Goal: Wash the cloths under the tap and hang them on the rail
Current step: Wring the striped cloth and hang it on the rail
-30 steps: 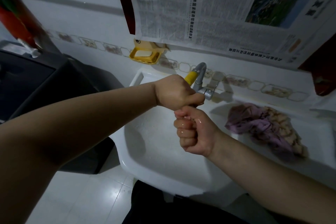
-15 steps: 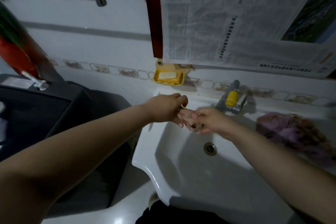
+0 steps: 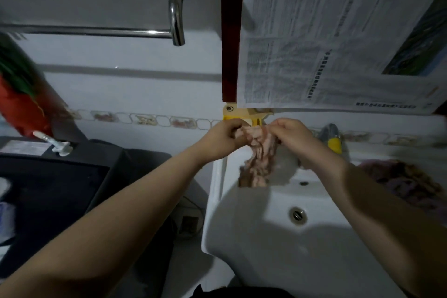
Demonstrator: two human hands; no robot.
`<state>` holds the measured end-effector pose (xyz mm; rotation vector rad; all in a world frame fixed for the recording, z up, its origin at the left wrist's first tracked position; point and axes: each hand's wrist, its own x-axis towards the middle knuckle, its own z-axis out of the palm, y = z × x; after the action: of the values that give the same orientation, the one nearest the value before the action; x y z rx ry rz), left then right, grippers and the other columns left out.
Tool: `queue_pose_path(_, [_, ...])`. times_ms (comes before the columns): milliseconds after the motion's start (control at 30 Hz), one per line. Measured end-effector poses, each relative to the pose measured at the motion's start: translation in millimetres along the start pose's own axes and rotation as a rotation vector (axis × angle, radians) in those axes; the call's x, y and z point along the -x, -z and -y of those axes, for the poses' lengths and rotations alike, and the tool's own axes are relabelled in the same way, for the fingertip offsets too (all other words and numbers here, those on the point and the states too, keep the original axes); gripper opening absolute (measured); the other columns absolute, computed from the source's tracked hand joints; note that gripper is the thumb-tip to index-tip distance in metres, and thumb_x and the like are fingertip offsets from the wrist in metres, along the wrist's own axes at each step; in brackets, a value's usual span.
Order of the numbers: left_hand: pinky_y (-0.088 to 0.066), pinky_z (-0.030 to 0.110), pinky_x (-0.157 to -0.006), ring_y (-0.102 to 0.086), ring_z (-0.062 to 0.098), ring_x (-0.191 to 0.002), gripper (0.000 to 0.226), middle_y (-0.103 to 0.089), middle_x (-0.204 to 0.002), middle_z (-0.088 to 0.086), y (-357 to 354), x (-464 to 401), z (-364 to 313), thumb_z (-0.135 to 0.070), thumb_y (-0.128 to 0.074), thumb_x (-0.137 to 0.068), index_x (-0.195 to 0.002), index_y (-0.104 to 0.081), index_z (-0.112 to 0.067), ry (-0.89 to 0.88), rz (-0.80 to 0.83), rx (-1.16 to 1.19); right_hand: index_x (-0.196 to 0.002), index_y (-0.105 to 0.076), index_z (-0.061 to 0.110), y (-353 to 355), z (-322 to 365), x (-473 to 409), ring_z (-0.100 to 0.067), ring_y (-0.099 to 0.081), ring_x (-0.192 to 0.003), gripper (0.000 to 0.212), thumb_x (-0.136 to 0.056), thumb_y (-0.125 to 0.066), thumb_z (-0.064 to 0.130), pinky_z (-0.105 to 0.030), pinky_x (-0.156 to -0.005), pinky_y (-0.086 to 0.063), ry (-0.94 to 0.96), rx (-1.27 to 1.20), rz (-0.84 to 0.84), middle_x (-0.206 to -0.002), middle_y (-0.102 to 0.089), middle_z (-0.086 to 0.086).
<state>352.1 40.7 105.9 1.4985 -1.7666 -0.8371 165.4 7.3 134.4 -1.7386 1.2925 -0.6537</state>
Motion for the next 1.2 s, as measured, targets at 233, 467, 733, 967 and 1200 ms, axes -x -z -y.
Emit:
queue_pose_path(233, [-0.051,0.034,-0.069,-0.06,0.026,-0.075,0.028,-0.063,-0.082,0.016,24,-7,-20,-0.02,-0.067,-0.087,-0.096,-0.065,0.006,0.111,-0.157,0.655,-0.087,-0.064,0.013,12,22,-3,-0.006,-0.062,-0.071,0.017,-0.087,-0.065,0.029,-0.014,-0.063,-0.047,0.077,0.021,0.163,-0.081,-0.066,0.002])
queue_pose_path(467, [-0.047,0.031,-0.073,-0.057,0.017,-0.077,0.049,-0.061,-0.082,0.01,48,-5,-42,-0.042,-0.055,-0.094,-0.091,-0.061,0.007,-0.02,0.039,0.34,-0.103,-0.058,0.014,5,55,-10,-0.02,-0.064,-0.091,0.046,-0.068,-0.068,0.042,-0.037,-0.082,-0.052,0.098,-0.227,0.319,-0.1,-0.066,-0.014])
queue_pose_path(733, [-0.049,0.02,-0.066,-0.063,0.005,-0.075,0.03,-0.069,-0.083,-0.012,141,23,-35,-0.048,-0.076,-0.072,-0.09,-0.064,-0.027,0.202,0.277,-0.253,-0.08,-0.062,0.022,-12,101,-28,-0.004,-0.059,-0.063,0.01,-0.088,-0.065,0.027,-0.019,-0.06,-0.047,0.24,-0.095,0.145,-0.074,-0.065,-0.004])
queue_pose_path(967, [-0.053,0.036,-0.078,-0.064,0.02,-0.08,0.005,-0.069,-0.085,0.003,216,72,11,-0.019,-0.063,-0.09,-0.089,-0.068,-0.018,0.326,-0.001,-0.3,-0.086,-0.054,0.025,-29,140,-35,-0.025,-0.057,-0.065,0.011,-0.088,-0.064,0.03,-0.038,-0.063,-0.048,0.424,0.087,-0.066,-0.066,-0.06,0.0])
queue_pose_path(1200, [-0.037,0.023,-0.049,-0.048,0.01,-0.05,0.02,-0.057,-0.06,0.0,236,90,2,-0.03,-0.057,-0.094,-0.08,-0.064,-0.017,0.235,-0.736,-0.295,-0.08,-0.054,0.026,-43,171,-23,-0.009,-0.046,-0.053,0.018,-0.087,-0.063,0.04,-0.025,-0.048,-0.033,0.565,0.196,-0.386,-0.061,-0.048,0.008])
